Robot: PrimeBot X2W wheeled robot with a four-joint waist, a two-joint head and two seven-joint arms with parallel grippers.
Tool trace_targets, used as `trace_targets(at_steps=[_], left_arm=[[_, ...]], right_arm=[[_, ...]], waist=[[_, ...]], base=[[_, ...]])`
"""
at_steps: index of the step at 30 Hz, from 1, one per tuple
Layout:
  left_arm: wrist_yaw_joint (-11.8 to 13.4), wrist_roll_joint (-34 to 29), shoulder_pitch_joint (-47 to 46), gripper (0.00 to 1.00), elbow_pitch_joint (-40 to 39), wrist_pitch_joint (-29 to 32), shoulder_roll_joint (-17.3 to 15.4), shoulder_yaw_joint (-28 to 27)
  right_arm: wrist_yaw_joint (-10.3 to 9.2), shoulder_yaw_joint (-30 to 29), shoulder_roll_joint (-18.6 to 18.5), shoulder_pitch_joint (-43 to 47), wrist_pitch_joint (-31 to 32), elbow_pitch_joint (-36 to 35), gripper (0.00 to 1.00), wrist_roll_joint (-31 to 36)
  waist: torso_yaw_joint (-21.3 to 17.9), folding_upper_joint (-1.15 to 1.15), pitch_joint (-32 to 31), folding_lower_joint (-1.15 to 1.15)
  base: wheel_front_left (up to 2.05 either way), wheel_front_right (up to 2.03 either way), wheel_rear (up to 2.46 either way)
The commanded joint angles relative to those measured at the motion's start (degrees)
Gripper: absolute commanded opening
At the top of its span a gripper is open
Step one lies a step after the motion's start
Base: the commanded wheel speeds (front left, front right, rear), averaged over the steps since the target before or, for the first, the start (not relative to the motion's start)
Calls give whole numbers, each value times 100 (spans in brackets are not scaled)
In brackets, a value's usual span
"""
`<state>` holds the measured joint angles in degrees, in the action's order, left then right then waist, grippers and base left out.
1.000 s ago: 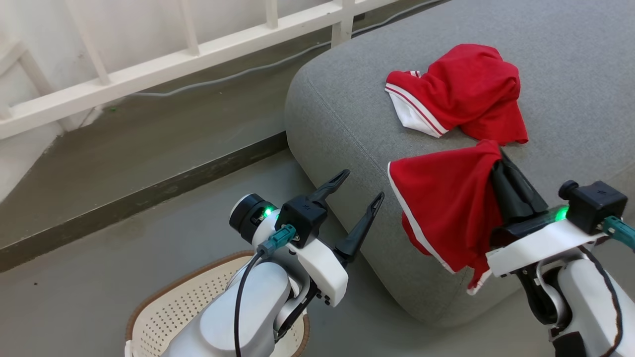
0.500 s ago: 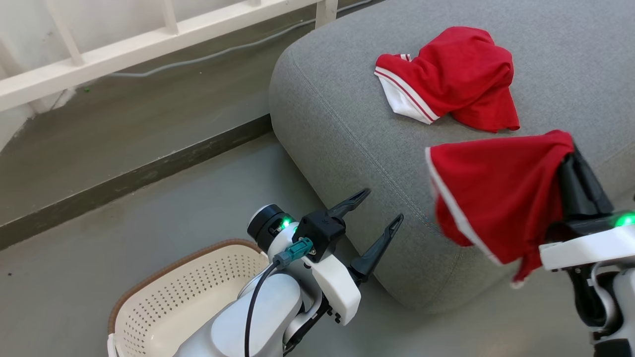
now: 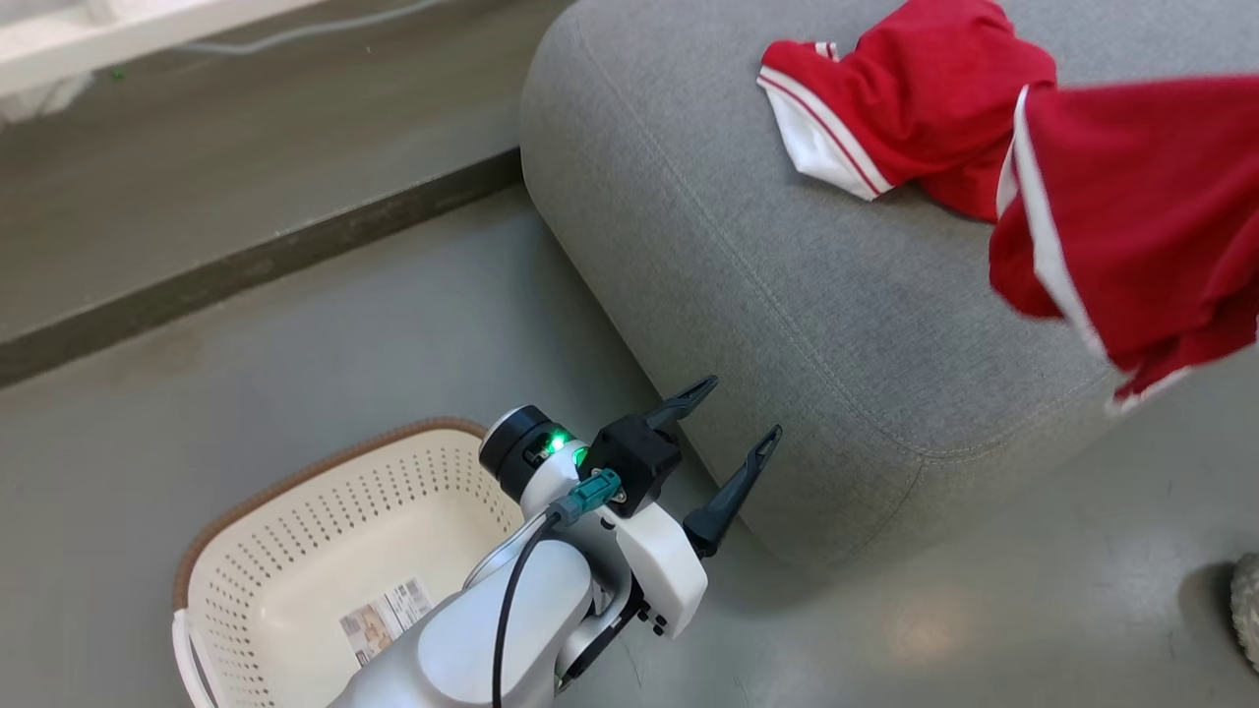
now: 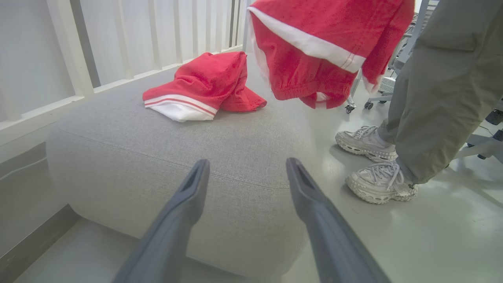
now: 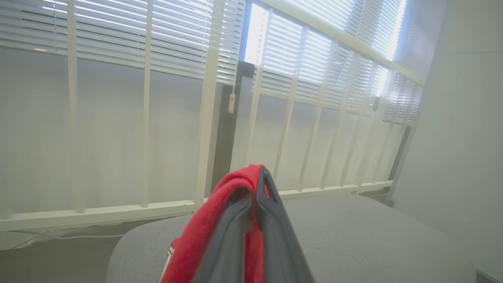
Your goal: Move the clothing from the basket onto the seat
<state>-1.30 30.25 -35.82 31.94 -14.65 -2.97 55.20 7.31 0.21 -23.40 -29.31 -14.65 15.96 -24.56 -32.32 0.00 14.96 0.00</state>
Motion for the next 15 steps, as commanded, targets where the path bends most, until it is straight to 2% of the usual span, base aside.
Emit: trace_targets(at_steps=[1,9,15], left_arm=[[110,-91,-315,100,-49,-35,9,-81],[227,-270,-638,100,236,-35,9,90],[297,-316,-872,100,357,-35,9,286]], right_arm=[[18,-52,-320,-428,-35,97,0,83],[18,-309,-591,-1488,-35,868,0,176],[18,-732,-919,-2179,-35,1316,0,302]], waist=[[6,0,291,0],[-1,0,992,0],[176,0,1510,0]], base=[[0,0,0],[0,0,0],[0,0,0]])
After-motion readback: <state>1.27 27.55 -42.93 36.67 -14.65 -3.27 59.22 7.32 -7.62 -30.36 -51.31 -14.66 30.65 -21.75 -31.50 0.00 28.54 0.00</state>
